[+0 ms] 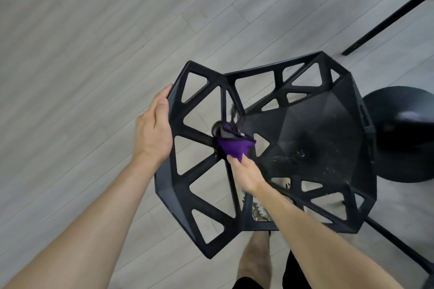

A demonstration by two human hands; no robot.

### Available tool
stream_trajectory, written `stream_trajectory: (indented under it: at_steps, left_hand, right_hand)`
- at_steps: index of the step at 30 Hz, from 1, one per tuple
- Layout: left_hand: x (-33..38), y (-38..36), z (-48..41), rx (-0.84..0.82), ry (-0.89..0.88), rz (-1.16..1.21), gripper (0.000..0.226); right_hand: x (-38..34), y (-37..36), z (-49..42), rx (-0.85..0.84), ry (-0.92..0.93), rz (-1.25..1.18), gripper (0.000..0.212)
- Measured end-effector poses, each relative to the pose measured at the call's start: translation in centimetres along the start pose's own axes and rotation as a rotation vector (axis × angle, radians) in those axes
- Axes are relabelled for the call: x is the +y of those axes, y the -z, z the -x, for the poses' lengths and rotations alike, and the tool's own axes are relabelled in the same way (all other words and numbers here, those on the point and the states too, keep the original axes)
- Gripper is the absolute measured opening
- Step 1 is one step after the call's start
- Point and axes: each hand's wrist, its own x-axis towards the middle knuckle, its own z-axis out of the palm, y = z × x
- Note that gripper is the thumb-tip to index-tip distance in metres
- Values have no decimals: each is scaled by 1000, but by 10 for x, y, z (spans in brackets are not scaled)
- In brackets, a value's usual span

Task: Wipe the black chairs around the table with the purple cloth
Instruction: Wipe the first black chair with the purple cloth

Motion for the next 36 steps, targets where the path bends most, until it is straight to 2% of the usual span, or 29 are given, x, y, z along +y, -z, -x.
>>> stream_trajectory:
  at_steps: [2,3,6,8,10,13,15,16,19,20,22,26,28,30,32,34,36]
  left_hand:
    - [3,-2,0,46,29,55,46]
    - [2,-2,1,73,41,80,40]
    - [-5,7,7,83,56,145,37]
    - [-10,10,16,31,60,149,43]
    - [-10,7,24,32,65,150,48]
    - [-11,-1,23,73,70,154,49]
    - [-15,0,24,78,67,152,50]
    - [-16,1,24,82,66,150,50]
    - [-18,2,23,91,68,113,50]
    - [-18,2,23,91,72,105,51]
    - [-18,2,22,85,67,118,51]
    - [-16,2,23,86,74,131,51]
    - [-13,1,24,72,82,140,51]
    - [-14,2,23,80,73,150,50]
    - [-19,2,21,71,75,156,50]
    - [-21,3,21,67,69,165,51]
    - [-21,3,20,67,57,165,51]
  right_hand:
    - [20,2,-4,2,-138,-27,78]
    - [23,3,-12,2,-160,-58,81]
    - [0,-2,-30,13,-177,-199,72]
    - [-16,-11,-21,16,-171,-171,71]
    - [-25,-24,13,6,-59,-63,62]
    - [-25,-30,61,-47,92,-55,38]
    - [-23,-26,61,-106,130,-65,36]
    - [-24,-23,55,-106,104,-67,43]
    - [-13,-25,10,8,-57,-123,105]
    - [-18,-27,6,27,-98,-117,113]
    - [-39,-35,19,20,-99,-101,97]
    - [-45,-41,55,-18,107,-111,60]
    - [-30,-31,43,26,79,-87,51]
    - [-23,-25,20,44,-49,-105,55]
    - [-36,-30,23,42,-104,-68,70]
    - [-56,-41,46,26,41,-99,72]
    - [-67,-48,71,-15,229,-122,60]
